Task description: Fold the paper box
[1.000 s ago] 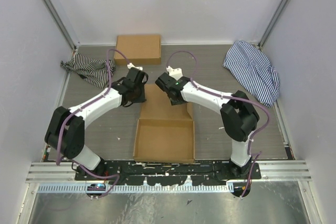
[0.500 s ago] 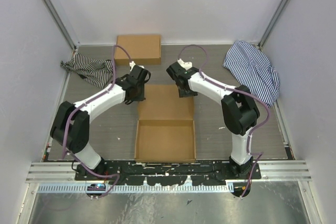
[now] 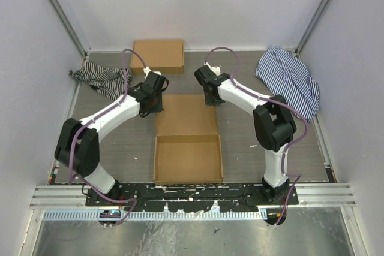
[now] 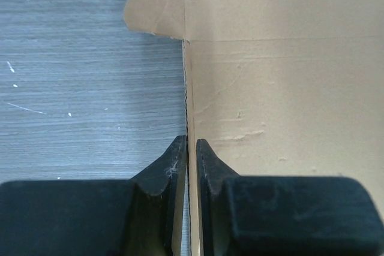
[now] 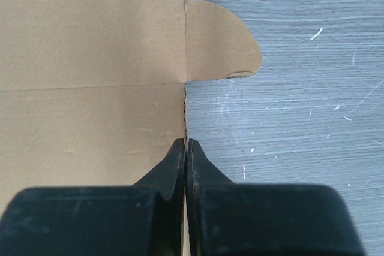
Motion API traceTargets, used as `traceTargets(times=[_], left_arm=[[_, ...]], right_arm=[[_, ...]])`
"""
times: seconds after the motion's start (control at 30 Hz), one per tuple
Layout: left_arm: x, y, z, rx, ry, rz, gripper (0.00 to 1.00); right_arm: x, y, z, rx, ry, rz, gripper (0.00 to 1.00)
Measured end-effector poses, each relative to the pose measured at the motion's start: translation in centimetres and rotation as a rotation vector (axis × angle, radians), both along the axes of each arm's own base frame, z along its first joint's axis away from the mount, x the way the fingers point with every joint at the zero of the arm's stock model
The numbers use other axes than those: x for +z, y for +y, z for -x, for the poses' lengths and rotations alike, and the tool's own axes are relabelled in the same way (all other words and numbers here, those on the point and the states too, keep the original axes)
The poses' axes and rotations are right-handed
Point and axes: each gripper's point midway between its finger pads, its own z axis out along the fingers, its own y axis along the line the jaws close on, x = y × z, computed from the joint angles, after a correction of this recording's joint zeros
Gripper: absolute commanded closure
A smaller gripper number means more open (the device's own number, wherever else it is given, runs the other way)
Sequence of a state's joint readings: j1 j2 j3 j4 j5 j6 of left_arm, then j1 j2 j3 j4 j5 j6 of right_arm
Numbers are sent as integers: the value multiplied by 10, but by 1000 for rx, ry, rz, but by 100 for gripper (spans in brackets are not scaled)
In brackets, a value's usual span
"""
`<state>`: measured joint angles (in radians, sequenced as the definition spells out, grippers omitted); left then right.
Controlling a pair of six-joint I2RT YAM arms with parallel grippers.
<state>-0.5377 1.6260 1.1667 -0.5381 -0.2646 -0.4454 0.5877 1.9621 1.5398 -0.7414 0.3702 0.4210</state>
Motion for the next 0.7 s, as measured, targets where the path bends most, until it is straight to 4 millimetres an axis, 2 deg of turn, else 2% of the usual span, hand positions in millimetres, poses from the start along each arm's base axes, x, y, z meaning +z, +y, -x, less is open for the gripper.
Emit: traceTargets(times=[0.13, 0.23, 0.4, 0.57, 0.7], left_arm=[[31, 2, -2, 7, -77, 35, 79], [70, 6, -1, 16, -179, 81, 75], [127, 17, 0, 40, -348, 145, 71], [153, 32, -1, 71, -428, 167, 68], [156, 41, -7, 85, -453, 170, 61]], right_arm=[[6, -5, -2, -13, -67, -12, 99], [23, -14, 1, -29, -155, -35, 99], [82, -32, 6, -51, -437, -137, 99], [130, -40, 10, -4, -656, -205, 99], [142, -40, 17, 64, -737, -236, 99]])
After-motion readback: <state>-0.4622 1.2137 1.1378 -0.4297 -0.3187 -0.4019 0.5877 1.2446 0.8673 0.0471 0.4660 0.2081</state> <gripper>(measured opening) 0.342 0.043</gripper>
